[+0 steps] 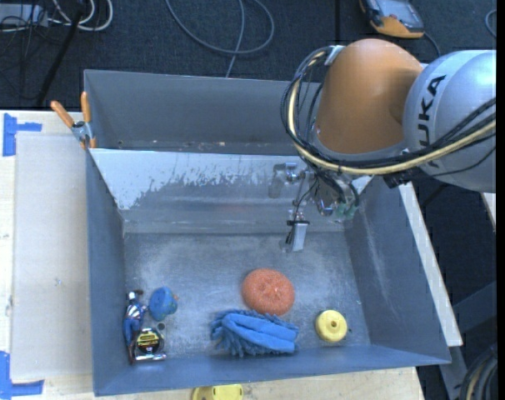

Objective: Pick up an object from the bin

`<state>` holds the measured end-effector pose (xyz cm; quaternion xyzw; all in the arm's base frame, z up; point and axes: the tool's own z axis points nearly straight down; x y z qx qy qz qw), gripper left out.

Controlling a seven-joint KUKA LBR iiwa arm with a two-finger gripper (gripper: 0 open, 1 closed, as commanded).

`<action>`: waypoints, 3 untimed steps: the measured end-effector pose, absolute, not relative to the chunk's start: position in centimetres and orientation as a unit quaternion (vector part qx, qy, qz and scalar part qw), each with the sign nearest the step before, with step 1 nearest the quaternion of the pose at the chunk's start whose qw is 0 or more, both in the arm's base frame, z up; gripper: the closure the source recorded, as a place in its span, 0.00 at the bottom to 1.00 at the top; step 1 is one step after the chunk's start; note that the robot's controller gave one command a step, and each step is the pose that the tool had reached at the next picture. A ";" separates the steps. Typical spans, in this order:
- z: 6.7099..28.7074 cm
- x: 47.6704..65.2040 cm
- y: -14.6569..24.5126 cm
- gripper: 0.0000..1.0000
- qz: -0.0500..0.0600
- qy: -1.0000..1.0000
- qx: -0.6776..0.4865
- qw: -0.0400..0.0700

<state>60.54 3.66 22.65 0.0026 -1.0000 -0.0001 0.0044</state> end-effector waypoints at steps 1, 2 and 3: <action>23.1 60.7 3.7 0.00 0.000 -1.000 0.002 0.000; 20.0 57.4 3.7 0.00 0.000 -0.999 0.036 -0.001; 18.0 54.2 3.9 0.00 0.000 -1.000 0.024 0.002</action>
Offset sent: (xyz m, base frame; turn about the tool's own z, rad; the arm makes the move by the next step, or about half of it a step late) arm -0.0626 -0.0013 -0.0560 -0.1303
